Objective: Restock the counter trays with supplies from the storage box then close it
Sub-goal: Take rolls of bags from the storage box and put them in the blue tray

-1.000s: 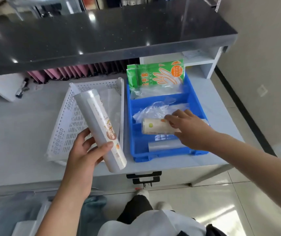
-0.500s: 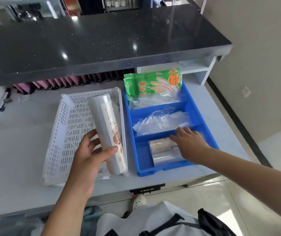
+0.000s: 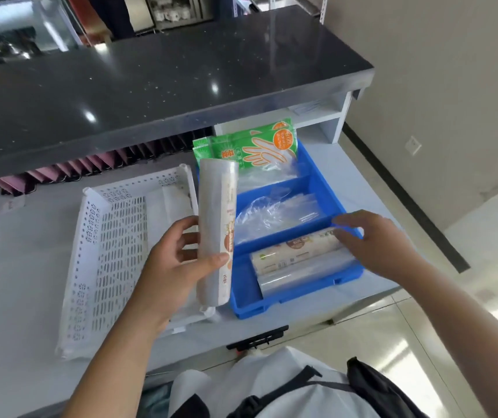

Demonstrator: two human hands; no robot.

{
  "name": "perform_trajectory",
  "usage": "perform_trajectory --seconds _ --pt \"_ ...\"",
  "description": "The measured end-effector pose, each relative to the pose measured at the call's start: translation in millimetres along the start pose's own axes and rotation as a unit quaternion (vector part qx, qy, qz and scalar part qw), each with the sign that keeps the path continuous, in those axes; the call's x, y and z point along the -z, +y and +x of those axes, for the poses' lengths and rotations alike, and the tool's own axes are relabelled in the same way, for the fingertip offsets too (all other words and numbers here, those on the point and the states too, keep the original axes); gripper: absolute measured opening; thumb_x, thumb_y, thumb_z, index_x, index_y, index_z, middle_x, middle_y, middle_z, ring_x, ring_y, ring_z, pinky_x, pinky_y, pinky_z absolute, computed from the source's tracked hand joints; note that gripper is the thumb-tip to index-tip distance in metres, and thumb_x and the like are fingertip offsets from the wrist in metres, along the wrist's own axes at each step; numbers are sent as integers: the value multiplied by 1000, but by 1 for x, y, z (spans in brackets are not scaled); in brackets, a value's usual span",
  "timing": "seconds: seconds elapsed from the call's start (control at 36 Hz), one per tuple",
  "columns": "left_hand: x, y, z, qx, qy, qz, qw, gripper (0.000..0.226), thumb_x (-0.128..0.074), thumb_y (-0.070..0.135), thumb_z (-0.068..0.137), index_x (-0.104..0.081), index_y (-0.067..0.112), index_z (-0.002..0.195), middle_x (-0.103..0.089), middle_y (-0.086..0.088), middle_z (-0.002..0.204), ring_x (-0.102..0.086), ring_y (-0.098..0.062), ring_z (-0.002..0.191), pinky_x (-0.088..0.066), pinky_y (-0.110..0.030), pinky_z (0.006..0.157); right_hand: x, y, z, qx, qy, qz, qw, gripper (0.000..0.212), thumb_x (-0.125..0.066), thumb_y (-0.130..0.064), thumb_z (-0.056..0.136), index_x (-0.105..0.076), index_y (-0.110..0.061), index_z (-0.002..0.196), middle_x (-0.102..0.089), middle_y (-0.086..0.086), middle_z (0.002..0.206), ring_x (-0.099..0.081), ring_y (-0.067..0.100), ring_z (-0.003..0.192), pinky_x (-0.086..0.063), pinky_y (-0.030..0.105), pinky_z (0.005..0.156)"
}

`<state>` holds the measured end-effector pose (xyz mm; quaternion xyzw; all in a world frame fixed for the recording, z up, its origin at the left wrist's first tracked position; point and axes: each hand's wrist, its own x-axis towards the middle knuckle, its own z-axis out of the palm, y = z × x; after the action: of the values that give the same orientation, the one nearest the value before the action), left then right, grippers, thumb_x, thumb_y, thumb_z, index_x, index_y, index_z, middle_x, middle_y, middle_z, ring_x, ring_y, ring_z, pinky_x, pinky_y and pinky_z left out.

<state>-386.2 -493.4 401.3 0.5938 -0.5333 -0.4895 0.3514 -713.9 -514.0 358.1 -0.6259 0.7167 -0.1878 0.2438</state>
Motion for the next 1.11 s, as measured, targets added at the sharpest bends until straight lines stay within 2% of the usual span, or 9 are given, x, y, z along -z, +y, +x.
perform_trajectory --seconds 0.11,0.22,0.39,0.5,0.58,0.72,0.83,0.94,1.11 --pt "-34 11 23 -42 -55 124 990 61 -85 37 63 -56 53 114 -66 22 103 -64 0 89 -52 -26 79 9 12 -33 -50 106 104 988 24 -62 -31 90 -69 -31 112 -61 -15 112 -61 13 92 -44 33 80" --pt "-77 15 43 -69 -132 271 951 63 -84 38 69 -50 50 120 -62 20 111 -63 -11 93 -53 -34 86 4 16 -70 -81 156 111 978 19 -62 -33 88 -70 -31 105 -61 -18 109 -61 8 66 -45 34 74" --pt "-129 6 55 -128 -167 463 861 65 -73 37 76 -46 39 135 -63 8 125 -61 -23 106 -48 -33 85 -7 29 -102 -117 124 108 979 23 -58 -40 88 -67 -36 109 -57 -23 113 -61 8 71 -48 36 78" --pt "-143 1 63 -135 -165 518 828 66 -70 28 79 -42 39 138 -60 2 127 -60 -26 110 -48 -36 84 -14 35 -114 -104 102 119 982 25 -59 -38 89 -66 -37 112 -57 -22 117 -55 10 83 -46 32 81" --pt "-149 0 67 -104 -170 528 826 68 -71 26 78 -45 43 139 -62 4 127 -60 -25 111 -49 -36 85 -13 43 -123 -108 87 123 983 28 -58 -39 88 -66 -35 116 -57 -20 121 -55 9 91 -47 32 84" --pt "-145 -3 72 -84 -180 535 821 72 -69 31 82 -37 43 145 -48 -3 125 -52 -27 116 -48 -40 90 -14 48 -129 -108 68 124 984 28 -60 -38 89 -65 -36 117 -56 -21 125 -47 7 79 -43 28 80" --pt "-147 -5 66 -86 -170 530 826 71 -67 32 85 -34 41 148 -47 -2 125 -53 -25 114 -47 -37 85 -10 53 -131 -99 48 121 987 32 -60 -37 89 -64 -35 121 -56 -18 129 -57 10 101 -48 36 92" --pt "-151 -7 61 -96 -151 516 838 70 -67 26 85 -35 41 146 -50 0 123 -55 -24 111 -47 -34 80 -9 54 -132 -72 22 108 991 33 -59 -36 90 -63 -34 122 -56 -15 131 -52 11 121 -45 36 101" --pt "-153 -8 51 -87 -114 473 869 80 -69 47 84 -26 37 151 -39 0 148 -40 -25 133 -41 -41 105 -8 55 -121 -7 -22 64 998 38 -59 -39 91 -59 -34 129 -55 -14 138 -52 14 123 -39 30 102"
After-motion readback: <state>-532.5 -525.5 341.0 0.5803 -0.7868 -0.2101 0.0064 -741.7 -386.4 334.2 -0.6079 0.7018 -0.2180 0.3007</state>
